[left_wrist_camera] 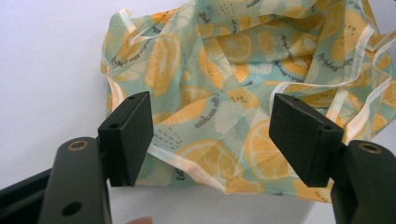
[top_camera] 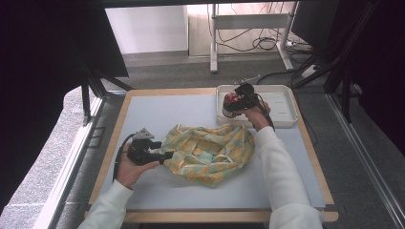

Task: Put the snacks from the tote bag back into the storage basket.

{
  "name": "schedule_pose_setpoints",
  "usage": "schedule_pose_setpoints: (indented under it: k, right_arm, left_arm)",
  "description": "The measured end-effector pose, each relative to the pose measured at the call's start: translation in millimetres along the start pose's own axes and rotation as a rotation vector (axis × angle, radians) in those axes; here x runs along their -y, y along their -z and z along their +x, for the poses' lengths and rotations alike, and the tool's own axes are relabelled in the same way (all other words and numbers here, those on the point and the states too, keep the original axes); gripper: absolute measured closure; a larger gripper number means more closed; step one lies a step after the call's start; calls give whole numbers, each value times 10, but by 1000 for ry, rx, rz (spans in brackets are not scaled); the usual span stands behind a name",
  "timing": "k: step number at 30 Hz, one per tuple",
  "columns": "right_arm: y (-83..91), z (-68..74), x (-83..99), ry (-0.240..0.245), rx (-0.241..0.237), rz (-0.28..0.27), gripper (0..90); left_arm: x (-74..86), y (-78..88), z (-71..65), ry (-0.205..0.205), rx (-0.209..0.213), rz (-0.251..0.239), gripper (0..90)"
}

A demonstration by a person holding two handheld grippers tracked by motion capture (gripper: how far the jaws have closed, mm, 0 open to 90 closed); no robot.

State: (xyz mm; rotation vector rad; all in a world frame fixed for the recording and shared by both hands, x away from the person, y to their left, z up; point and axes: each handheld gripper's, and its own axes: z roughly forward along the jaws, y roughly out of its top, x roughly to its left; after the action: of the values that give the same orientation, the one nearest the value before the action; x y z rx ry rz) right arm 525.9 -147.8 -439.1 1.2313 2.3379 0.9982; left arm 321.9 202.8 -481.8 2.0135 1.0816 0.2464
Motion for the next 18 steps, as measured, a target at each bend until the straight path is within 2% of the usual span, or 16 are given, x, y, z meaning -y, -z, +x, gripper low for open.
schedule_pose_setpoints:
  k: [9,18]
  right_arm:
    - [-169,-95,64,-7,1,30,255]
    - [-273,-129,99,-7,-1,50,254]
  left_arm:
    - [3,-4,1,-3,-4,1,307]
    - [4,9,14,3,-11,-9,306]
